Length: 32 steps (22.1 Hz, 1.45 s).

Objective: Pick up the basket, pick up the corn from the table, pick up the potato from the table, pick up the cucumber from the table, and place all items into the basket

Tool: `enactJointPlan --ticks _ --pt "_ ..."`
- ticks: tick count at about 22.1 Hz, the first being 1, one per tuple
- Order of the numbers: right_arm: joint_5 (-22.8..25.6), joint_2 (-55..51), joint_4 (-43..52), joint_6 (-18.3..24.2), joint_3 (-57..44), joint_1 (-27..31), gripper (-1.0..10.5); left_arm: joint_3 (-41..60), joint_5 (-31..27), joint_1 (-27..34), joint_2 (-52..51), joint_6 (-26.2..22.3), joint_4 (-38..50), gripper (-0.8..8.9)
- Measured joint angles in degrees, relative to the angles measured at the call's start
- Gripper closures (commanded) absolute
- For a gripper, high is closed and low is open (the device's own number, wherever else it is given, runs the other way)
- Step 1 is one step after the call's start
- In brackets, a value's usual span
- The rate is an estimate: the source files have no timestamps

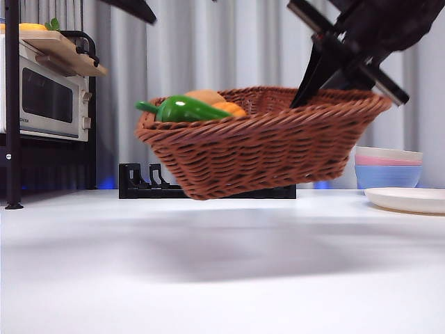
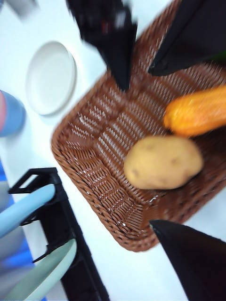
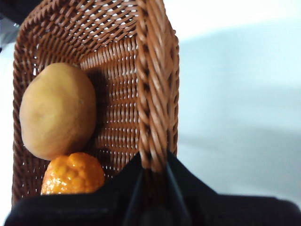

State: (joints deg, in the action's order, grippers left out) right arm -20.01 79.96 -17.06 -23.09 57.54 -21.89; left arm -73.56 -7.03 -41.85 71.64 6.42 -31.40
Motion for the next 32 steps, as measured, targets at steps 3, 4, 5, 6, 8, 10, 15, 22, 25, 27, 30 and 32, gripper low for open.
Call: enactJointPlan --ticks 3,4,5,6,8,10,15,22,25,27,30,32 --pt "0.13 3.06 1.55 -1.62 0.0 1.36 9.6 0.0 0.02 -1.2 -4.59 0.0 -1.62 2.92" --pt "0.26 4.26 2.16 -2.12 0.0 1.75 9.6 0.0 0.02 -1.51 -6.19 0.0 -2.14 2.91" --pt "0.35 5.27 2.47 -2.62 0.0 2.1 9.6 0.0 0.04 -1.79 -7.48 0.0 -2.62 2.91" --pt "0.46 6.45 2.6 -3.13 0.0 2.56 9.6 0.0 0.09 -2.05 -8.85 0.02 -3.21 2.91" --pt "0.7 8.57 2.56 -3.65 0.0 3.21 9.6 0.0 0.04 -2.49 -11.19 0.04 -4.07 2.91" --pt "1.22 10.88 2.38 -3.96 0.0 3.32 9.6 0.0 0.02 -2.89 -13.31 0.04 -4.57 2.92" --pt "1.05 13.7 2.51 -4.52 0.0 3.21 7.4 0.0 -0.02 -3.32 -18.03 0.04 -5.29 2.92" --pt "1.05 10.54 1.05 -3.02 0.0 5.27 4.5 0.0 -1.77 -3.32 -18.58 -0.61 -9.6 5.14" --pt "1.11 2.47 -2.32 0.57 0.02 6.12 6.1 0.0 -13.44 -3.34 -18.53 -5.4 -15.32 8.22" --pt "1.11 -3.63 -5.73 3.96 0.09 6.1 8.3 0.0 -22.27 -3.32 -18.45 -7.19 -19.87 8.22" --pt "2.03 -11.78 -10.16 9.7 0.11 6.08 9.6 0.22 -24.55 -3.32 -19.08 -8.31 -22.18 8.22" --pt "5.42 -15.54 -11.52 13.11 0.11 5.66 9.6 1.29 -24.57 -3.32 -20.13 -8.83 -21.35 8.22"
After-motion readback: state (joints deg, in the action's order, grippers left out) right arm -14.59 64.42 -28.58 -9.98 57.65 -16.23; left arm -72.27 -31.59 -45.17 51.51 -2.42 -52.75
